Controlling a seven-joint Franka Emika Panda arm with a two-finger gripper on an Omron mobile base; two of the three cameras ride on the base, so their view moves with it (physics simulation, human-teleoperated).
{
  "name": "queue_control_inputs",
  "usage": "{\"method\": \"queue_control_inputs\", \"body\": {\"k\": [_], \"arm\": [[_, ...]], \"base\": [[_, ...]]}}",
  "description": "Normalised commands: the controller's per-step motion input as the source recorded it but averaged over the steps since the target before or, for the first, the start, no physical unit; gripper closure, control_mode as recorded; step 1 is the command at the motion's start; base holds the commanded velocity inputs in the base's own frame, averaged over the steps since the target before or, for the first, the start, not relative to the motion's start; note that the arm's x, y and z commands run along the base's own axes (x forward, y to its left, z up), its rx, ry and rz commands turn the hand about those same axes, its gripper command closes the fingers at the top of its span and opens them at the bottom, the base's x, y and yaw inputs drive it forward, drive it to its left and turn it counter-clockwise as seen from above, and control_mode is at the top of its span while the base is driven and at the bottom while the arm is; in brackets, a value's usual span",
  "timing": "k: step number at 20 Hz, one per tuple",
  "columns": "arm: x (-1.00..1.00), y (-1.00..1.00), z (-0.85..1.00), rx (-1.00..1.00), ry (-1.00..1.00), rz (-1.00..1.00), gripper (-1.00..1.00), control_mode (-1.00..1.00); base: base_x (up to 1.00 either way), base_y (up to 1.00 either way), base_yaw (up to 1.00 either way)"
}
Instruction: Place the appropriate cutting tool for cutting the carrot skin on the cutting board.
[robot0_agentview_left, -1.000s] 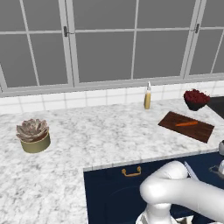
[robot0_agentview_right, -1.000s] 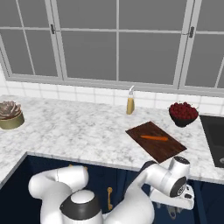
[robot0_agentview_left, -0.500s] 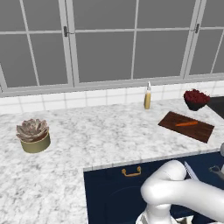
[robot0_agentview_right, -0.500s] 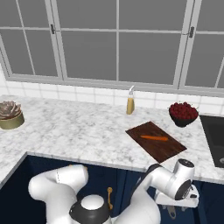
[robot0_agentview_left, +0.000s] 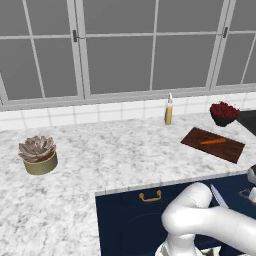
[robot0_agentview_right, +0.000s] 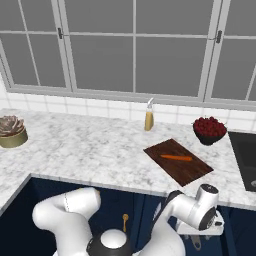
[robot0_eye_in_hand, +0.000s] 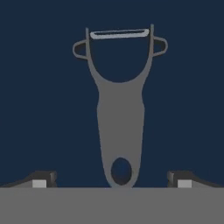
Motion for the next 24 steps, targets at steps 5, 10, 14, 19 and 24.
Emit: {"method": "queue_control_inputs", "body": {"k": [5, 10, 14, 19, 24], "arm": [[0.31, 0.0, -0.26, 0.0, 0.0, 0.01, -1.0, -1.0], [0.0, 0.0, -0.32, 0.0, 0.0, 0.01, -1.0, -1.0], [0.0, 0.0, -0.46, 0.0, 0.0, 0.02, -1.0, -1.0], [0.0, 0.0, -0.38, 0.0, 0.0, 0.02, 1.0, -1.0], [-0.44, 0.0, -0.59, 0.0, 0.0, 0.02, 1.0, -1.0]], "base": [[0.0, 0.0, 0.0], [0.0, 0.0, 0.0], [0.0, 0.0, 0.0], [0.0, 0.0, 0.0], [0.0, 0.0, 0.0]]}}
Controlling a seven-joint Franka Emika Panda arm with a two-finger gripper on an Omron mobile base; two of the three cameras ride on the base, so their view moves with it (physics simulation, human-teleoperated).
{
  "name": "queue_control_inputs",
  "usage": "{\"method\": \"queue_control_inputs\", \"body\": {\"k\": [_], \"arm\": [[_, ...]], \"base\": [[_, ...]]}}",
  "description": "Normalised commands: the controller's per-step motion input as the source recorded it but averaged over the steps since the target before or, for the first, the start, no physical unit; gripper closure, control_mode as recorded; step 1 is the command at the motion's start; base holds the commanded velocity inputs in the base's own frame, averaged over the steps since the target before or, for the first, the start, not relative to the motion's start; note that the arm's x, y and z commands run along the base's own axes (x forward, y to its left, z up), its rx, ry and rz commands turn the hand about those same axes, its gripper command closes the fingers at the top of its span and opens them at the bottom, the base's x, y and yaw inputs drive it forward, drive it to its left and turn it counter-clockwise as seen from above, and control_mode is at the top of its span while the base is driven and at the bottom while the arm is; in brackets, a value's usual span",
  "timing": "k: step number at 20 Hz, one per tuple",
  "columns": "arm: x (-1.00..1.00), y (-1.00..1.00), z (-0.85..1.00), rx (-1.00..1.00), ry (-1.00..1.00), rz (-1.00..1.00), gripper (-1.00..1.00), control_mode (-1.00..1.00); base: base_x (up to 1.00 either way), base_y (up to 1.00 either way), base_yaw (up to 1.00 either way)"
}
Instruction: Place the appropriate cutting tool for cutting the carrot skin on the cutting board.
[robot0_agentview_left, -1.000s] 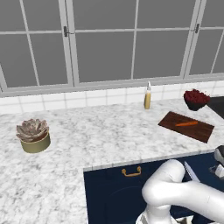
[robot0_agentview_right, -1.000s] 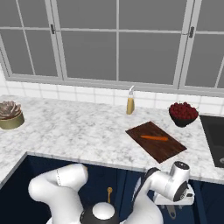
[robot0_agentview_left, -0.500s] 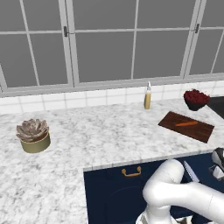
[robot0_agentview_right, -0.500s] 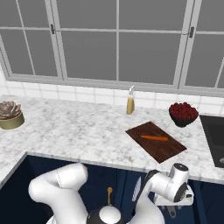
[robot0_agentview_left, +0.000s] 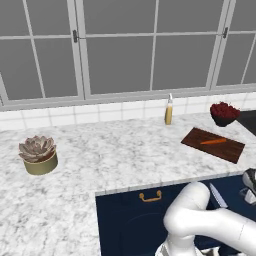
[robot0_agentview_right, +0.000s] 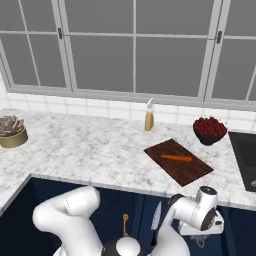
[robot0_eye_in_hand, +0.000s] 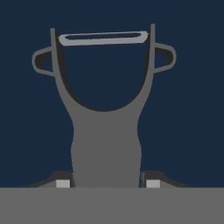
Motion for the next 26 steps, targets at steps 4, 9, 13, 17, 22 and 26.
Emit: {"method": "queue_control_inputs", "body": {"k": [4, 9, 13, 17, 22, 26], "arm": [[-0.82, 0.05, -0.58, 0.0, -0.06, 0.0, 1.0, -1.0], [-0.35, 0.07, 0.42, 0.0, -0.07, 0.0, 1.0, -1.0], [-0.41, 0.19, 1.0, 0.0, -0.01, 0.0, 1.0, -1.0], [-0.38, 0.05, 1.0, 0.0, 0.0, 0.0, 1.0, -1.0], [-0.05, 0.01, 1.0, 0.01, 0.0, 0.01, 1.0, -1.0], [0.83, 0.0, 1.0, 0.02, 0.0, 0.0, 1.0, -1.0]], "base": [[0.0, 0.0, 0.0], [0.0, 0.0, 0.0], [0.0, 0.0, 0.0], [0.0, 0.0, 0.0], [0.0, 0.0, 0.0], [0.0, 0.0, 0.0]]}}
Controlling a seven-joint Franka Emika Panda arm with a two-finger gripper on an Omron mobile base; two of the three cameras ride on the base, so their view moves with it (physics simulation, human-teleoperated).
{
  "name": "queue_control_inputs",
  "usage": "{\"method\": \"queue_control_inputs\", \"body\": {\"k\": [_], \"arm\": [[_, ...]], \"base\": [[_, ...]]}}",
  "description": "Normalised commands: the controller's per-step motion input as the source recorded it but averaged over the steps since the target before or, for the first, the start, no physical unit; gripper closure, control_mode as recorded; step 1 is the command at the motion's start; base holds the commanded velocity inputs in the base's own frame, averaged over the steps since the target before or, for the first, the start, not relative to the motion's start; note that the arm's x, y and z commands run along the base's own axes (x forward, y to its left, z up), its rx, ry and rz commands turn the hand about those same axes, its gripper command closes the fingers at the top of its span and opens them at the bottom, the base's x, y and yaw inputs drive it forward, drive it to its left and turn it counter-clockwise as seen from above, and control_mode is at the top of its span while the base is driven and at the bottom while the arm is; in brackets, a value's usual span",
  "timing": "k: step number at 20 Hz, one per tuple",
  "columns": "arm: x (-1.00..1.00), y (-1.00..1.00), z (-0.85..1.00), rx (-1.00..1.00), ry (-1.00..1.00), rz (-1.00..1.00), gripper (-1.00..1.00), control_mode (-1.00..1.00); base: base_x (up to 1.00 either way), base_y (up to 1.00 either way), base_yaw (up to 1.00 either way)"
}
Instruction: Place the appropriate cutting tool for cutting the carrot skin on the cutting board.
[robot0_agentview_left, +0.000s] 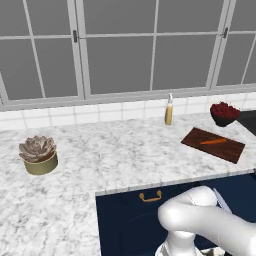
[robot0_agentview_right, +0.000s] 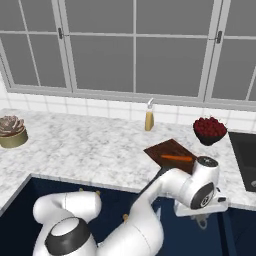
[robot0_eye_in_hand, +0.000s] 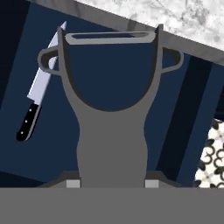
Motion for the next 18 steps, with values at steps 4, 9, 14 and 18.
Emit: {"method": "queue_control_inputs", "body": {"k": [4, 9, 14, 18], "arm": [[1.0, 0.0, 0.99, 0.11, 0.0, 0.06, 1.0, -1.0], [1.0, 0.0, 0.51, 0.15, -0.02, 0.14, 1.0, -1.0], [0.98, 0.08, 0.0, 0.07, -0.04, 0.12, 1.0, -1.0], [0.86, 0.13, -0.12, 0.01, -0.01, 0.09, 1.0, -1.0]], "base": [[0.0, 0.0, 0.0], [0.0, 0.0, 0.0], [0.0, 0.0, 0.0], [0.0, 0.0, 0.0]]}}
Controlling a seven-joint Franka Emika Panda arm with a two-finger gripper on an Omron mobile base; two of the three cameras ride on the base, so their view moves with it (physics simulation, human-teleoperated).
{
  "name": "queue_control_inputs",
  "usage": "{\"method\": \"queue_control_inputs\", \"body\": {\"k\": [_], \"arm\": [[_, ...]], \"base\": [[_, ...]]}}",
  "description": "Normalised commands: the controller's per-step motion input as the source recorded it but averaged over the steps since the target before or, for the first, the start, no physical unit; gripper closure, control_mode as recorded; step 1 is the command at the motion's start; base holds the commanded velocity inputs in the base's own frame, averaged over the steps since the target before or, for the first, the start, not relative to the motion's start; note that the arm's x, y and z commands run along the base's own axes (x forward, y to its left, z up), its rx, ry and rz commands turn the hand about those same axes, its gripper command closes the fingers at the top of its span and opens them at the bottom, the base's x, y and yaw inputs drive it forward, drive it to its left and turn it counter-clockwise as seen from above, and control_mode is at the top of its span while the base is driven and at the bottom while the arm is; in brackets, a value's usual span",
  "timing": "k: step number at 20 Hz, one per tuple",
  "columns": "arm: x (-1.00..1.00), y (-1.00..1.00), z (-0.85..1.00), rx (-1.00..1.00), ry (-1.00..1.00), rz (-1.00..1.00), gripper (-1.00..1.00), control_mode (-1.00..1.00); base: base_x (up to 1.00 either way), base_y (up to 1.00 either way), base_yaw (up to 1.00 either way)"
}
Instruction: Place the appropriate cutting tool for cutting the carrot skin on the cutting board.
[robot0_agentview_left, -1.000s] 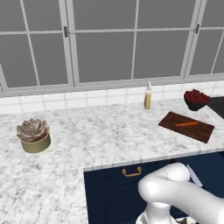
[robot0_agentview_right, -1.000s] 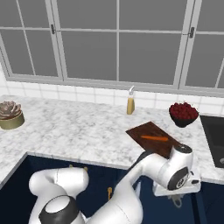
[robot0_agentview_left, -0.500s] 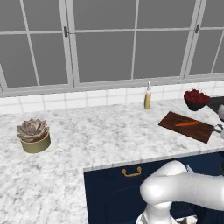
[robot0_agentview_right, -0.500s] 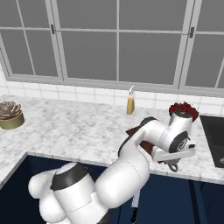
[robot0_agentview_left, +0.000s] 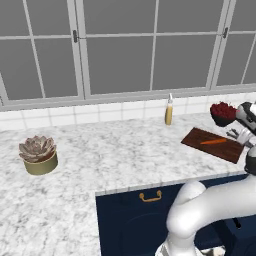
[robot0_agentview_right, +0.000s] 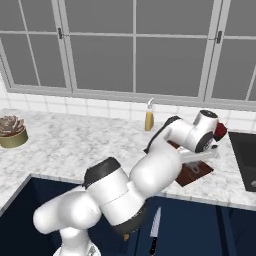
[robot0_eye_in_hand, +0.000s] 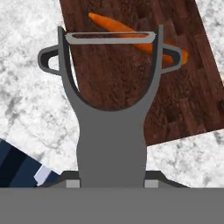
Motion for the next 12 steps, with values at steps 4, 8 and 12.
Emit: {"method": "queue_control_inputs", "body": {"k": [4, 8, 12], "arm": [[0.53, 0.22, -0.33, 0.0, 0.0, 0.09, 1.0, -1.0], [0.09, 0.28, -0.45, 0.0, 0.0, 0.08, 1.0, -1.0], [0.02, 0.25, -0.46, 0.01, 0.0, 0.08, 1.0, -1.0]], "base": [[0.0, 0.0, 0.0], [0.0, 0.0, 0.0], [0.0, 0.0, 0.0]]}}
